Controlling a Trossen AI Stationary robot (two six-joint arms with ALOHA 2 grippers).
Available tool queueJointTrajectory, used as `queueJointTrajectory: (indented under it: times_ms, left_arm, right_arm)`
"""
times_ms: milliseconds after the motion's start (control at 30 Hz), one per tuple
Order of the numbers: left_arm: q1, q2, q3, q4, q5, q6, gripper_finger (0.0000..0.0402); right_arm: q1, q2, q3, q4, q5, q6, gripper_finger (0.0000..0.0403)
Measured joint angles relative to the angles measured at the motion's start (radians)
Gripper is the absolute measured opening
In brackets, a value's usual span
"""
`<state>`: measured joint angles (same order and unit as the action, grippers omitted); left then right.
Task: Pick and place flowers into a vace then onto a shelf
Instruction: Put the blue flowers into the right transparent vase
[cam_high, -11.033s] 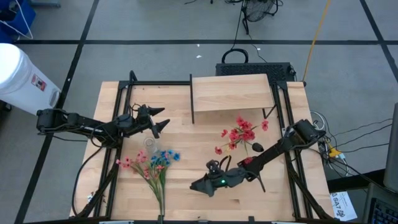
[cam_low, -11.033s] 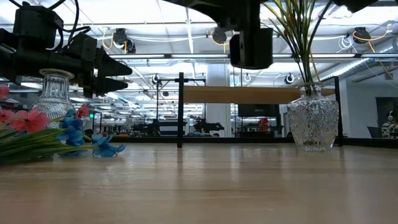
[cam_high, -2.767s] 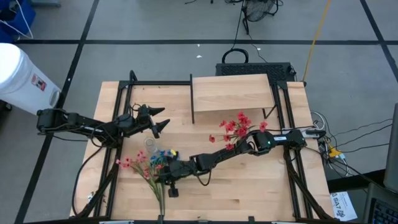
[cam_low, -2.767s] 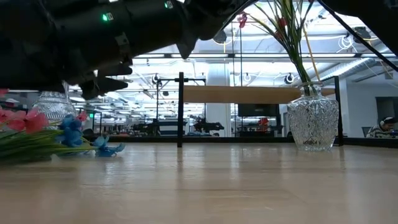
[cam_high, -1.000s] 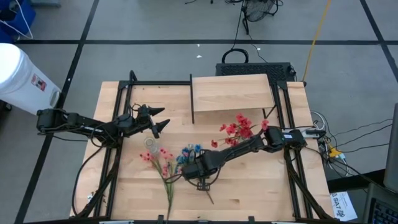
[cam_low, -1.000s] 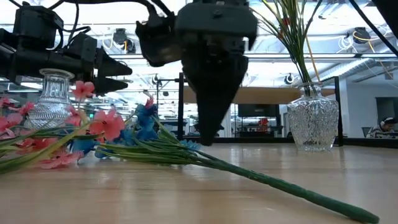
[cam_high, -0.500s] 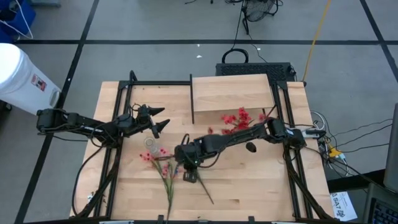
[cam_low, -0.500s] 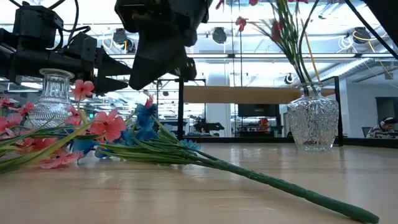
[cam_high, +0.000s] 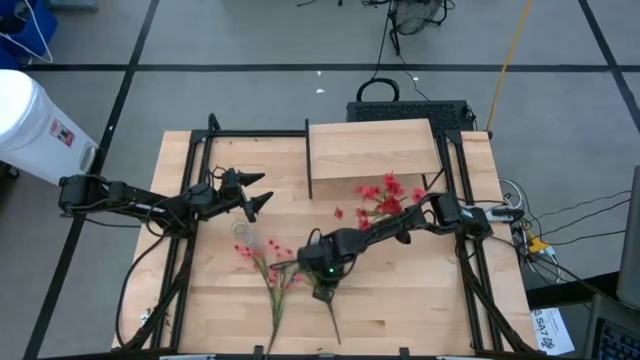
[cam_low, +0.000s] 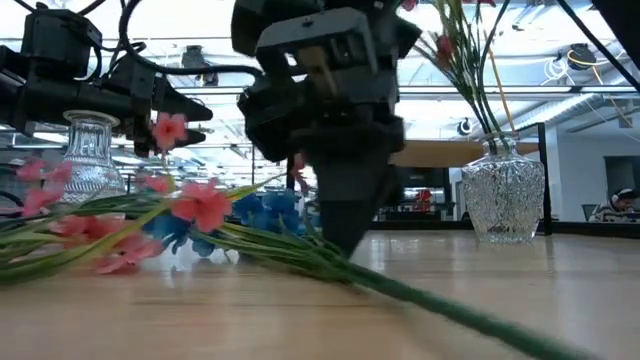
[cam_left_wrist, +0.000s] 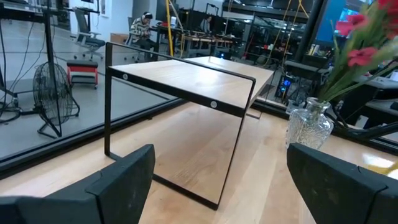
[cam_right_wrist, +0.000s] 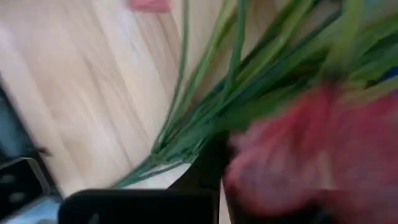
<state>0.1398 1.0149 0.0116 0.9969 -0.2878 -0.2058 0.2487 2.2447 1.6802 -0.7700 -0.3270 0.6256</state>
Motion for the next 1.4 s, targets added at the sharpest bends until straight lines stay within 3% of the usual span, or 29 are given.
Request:
queueJointTrajectory:
  times_ms: [133,300,400,733,900,1200,1400]
  left_arm:
    - [0.0,0.0,0.0,0.0,0.0,0.0,0.0365]
    - [0.0,0.0,0.0,0.001,0.0,0.0,0.0365]
    - [0.0,0.0,0.0,0.0,0.0,0.0,0.0365]
    - [0.0,0.0,0.0,0.0,0.0,0.0,0.0365]
    - [0.0,0.0,0.0,0.0,0.0,0.0,0.0365]
    - [0.0,0.0,0.0,0.0,0.0,0.0,0.0365]
    - [0.0,0.0,0.0,0.0,0.0,0.0,0.0365]
  right_arm:
    - [0.029,-0.04,-0.001,-0.091,0.102,0.005,0.0]
    - [0.044,-0.114,-0.008,-0.176,0.365,-0.024,0.0]
    - [0.039,-0.167,-0.008,-0.256,0.446,0.027,0.0]
    - [0.078,-0.24,-0.006,-0.091,0.434,0.185,0.0012]
    - [0.082,-0.234,-0.008,-0.094,0.425,0.275,0.007]
    - [0.08,-0.233,-0.163,0.079,0.399,0.343,0.0247]
    - [0.073,-0.233,-0.252,0.197,0.377,0.361,0.0294]
